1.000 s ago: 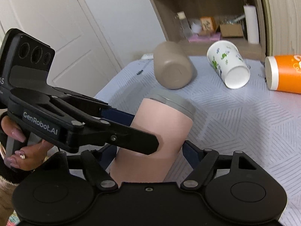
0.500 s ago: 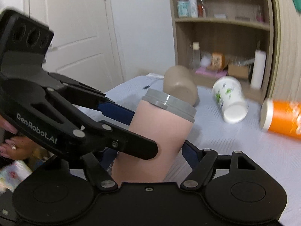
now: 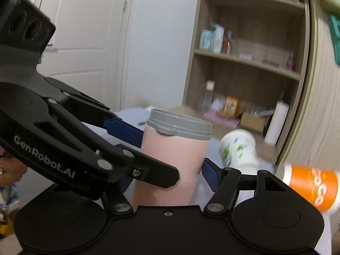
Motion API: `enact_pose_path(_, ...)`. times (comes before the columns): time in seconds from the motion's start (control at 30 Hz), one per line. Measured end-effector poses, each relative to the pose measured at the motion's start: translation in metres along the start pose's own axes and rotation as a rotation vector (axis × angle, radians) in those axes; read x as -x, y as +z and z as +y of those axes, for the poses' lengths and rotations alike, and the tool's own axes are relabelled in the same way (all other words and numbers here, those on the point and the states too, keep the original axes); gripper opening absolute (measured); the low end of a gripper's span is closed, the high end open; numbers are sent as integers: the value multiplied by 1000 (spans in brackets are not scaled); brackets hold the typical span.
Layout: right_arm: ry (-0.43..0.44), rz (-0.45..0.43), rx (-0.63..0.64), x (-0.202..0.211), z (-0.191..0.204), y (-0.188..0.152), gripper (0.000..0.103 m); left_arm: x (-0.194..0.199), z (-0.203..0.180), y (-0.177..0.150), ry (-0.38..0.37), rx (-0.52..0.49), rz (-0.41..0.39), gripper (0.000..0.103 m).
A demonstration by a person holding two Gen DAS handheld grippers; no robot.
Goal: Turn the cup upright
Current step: 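Lower the upright pink tumbler onto the table with the left tool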
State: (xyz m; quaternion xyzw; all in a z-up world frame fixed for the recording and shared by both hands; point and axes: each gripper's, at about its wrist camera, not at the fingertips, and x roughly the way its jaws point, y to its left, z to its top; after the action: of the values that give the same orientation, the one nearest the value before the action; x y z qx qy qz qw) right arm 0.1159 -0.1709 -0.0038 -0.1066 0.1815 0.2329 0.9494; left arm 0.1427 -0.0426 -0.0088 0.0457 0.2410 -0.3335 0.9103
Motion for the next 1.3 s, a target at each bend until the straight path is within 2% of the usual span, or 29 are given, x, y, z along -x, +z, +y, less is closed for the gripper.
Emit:
enact_pose_path(0.13,-22,-17,1,-12,-7,-2,72,-9,2,8,9,-21,-25,57)
enact_pose_path(0.33,-8,-14,-25,-20,-17,-5,72,-19,6,7,7,-11,-29,57)
enact_pose_path(0.47,0,2,-30,-23,-18,-1,72,-20,14,7,-14,58,-24,57)
enact_pose_path(0.6,-14,15,16,-23,-12,1,72,-17,21,4,-32,112,-25,57)
enact_pose_path(0.7,-22,21,28,-24,-10,2,72,-17,22,2,-29,127,-29,58)
enact_pose_path(0.83,-10,23,8,-24,-12,2,77,-18,19,2,-23,117,-33,58)
enact_pose_path(0.9,-7,21,2,-24,-12,1,78,-18,18,2,-19,108,-32,59)
enact_pose_path(1.0,0,22,-7,-22,-12,-1,86,-15,19,2,-12,111,-35,62)
enact_pose_path(1.03,-4,24,-14,-22,-12,-2,89,-14,20,1,-6,119,-37,66)
enact_pose_path(1.13,-8,65,-61,-20,-15,-1,89,-9,21,-1,6,149,-41,70)
enact_pose_path(1.3,-5,67,-114,-7,-19,-6,90,3,22,-5,27,174,-44,74)
